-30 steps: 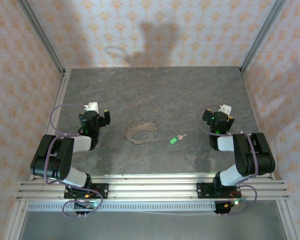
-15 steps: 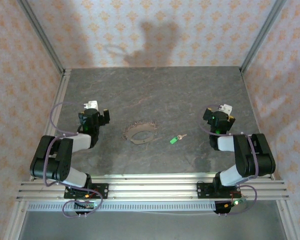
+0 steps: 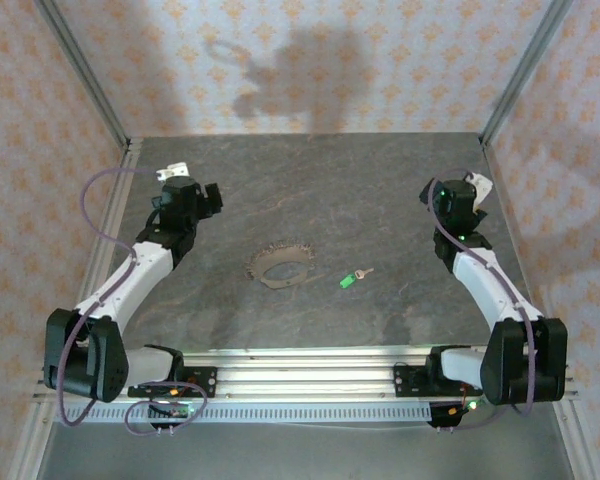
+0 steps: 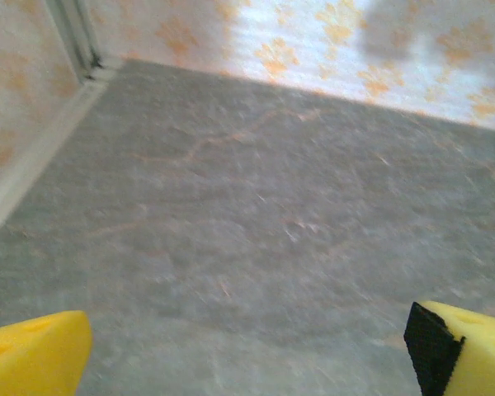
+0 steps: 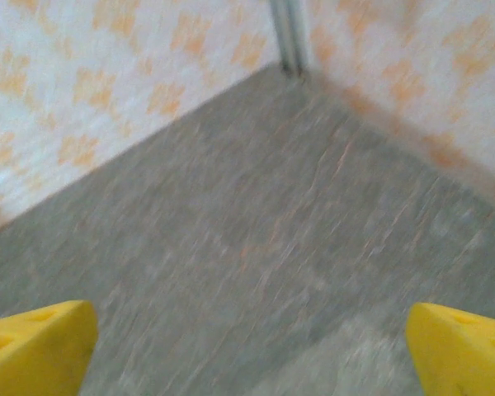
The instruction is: Put the keys on the keyring
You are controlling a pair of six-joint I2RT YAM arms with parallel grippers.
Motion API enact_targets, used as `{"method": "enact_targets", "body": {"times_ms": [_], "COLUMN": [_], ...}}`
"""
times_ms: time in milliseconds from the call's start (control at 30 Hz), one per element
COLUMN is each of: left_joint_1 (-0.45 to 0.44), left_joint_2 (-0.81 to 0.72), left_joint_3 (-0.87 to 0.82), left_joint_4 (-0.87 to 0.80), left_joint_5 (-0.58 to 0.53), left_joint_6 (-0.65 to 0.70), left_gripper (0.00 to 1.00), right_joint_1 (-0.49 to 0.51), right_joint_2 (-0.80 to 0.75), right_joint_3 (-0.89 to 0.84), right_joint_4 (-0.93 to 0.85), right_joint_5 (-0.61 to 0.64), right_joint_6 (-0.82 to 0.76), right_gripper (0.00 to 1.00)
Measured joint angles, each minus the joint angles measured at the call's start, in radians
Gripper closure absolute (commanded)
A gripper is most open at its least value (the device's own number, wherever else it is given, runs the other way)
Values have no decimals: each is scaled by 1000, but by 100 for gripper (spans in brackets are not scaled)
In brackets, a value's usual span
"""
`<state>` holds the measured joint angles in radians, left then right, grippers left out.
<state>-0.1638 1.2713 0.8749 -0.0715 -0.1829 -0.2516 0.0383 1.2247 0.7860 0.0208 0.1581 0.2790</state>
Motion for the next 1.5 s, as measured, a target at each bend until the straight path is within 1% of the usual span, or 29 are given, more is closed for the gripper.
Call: {"method": "enact_targets", "body": {"times_ms": [67,133,200,267,433,567,667,767,933,1267,1500], "left_joint_1": [-57,-102,-138,-177,-296,-393,-446,-469,-484,-484,-482], "left_joint_2": [-3,-10,-19,-34,-114,-165,-190,-193,-147,38,143], "left_joint_3": [32,42,41,26,-95,-190,-252,-307,-341,-331,-267], "left_joint_4": [-84,-150,-211,-258,-295,-301,-294,-267,-195,-44,15], "left_joint_5": [6,23,42,56,79,77,74,76,87,105,107], "left_joint_6": [-55,-110,-171,-240,-403,-529,-612,-679,-748,-773,-769], "left_gripper": [1,1,1,1,0,0,0,0,0,0,0], "right_joint_1": [2,13,41,92,240,366,451,499,507,534,537], "right_joint_2": [1,6,18,32,64,97,122,161,221,333,402], "right_joint_3": [1,6,24,48,65,65,65,65,39,31,34], "right_joint_4": [-57,-107,-159,-204,-255,-271,-272,-272,-237,-163,-154], "right_joint_5": [-115,-212,-289,-354,-448,-462,-447,-441,-482,-581,-605], "right_joint_6": [14,23,28,35,44,64,78,90,113,129,129], "right_gripper": [21,23,26,27,29,30,30,33,38,43,44]}}
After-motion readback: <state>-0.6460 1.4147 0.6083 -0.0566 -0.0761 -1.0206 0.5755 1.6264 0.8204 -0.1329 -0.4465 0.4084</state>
